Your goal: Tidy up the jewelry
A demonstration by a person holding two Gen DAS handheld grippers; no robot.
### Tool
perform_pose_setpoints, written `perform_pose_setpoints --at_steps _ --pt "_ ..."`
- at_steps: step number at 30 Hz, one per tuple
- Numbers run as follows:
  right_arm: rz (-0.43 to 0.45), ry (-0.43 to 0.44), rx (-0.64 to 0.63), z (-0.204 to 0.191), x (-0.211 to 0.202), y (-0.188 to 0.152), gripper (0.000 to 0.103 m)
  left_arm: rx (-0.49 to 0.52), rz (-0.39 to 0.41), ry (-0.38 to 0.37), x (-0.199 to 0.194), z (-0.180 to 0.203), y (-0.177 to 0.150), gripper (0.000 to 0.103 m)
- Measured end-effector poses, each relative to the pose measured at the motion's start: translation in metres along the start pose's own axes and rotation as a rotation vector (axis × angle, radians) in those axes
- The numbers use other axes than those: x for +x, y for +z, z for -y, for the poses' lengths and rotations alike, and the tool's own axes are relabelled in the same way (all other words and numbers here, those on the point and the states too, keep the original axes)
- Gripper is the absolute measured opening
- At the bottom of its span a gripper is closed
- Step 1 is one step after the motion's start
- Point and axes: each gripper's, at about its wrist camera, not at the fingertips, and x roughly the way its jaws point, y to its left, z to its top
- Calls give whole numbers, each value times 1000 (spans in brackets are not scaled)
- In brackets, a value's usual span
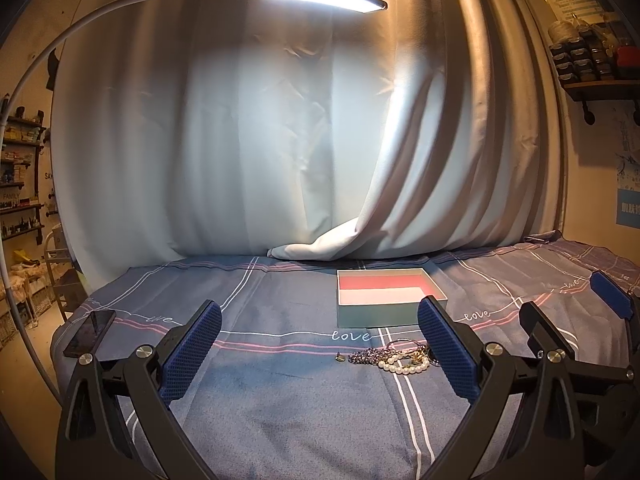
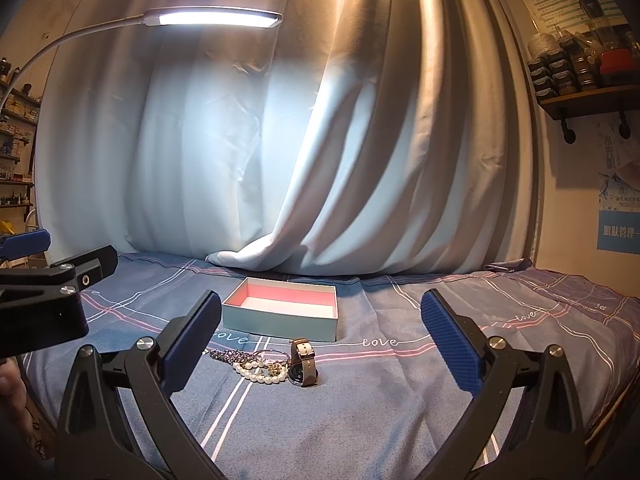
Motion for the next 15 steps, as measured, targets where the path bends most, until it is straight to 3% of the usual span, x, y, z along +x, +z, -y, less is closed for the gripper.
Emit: perform_pose_setpoints --at_steps 15 --pt "-5 -1 1 1 -2 -1 98 5 -21 4 2 -2 0 97"
